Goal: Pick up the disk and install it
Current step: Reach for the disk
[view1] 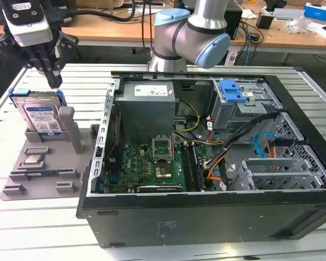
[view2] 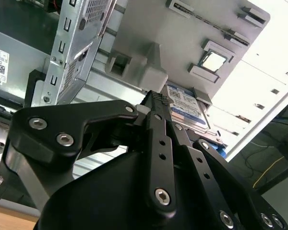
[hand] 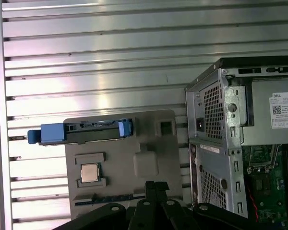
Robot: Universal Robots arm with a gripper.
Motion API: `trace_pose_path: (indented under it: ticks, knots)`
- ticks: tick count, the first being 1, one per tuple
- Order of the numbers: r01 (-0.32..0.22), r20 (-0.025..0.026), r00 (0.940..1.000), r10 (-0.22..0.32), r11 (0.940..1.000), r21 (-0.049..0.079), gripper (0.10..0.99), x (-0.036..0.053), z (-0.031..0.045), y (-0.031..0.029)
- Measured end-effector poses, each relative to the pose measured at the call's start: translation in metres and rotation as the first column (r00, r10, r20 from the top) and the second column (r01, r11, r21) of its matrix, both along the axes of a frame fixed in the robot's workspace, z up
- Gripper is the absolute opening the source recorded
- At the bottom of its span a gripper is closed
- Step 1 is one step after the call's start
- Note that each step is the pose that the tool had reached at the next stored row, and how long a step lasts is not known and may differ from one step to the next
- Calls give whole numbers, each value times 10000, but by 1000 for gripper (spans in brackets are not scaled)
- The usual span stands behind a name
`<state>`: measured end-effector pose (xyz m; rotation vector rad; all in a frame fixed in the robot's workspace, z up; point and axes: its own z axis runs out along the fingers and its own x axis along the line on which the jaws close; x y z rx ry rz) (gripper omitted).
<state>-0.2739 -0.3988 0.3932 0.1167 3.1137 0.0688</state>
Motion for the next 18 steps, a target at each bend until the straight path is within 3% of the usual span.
trace_pose_path:
  ticks: [2, 7, 18]
  knots:
    - [0, 1, 10000, 0, 10000, 0, 102, -48, -1, 0]
    - [1, 0, 10000, -1, 10000, 0, 102, -274, -3, 0]
    - [0, 0, 10000, 0, 10000, 0, 102, -534, -5, 0]
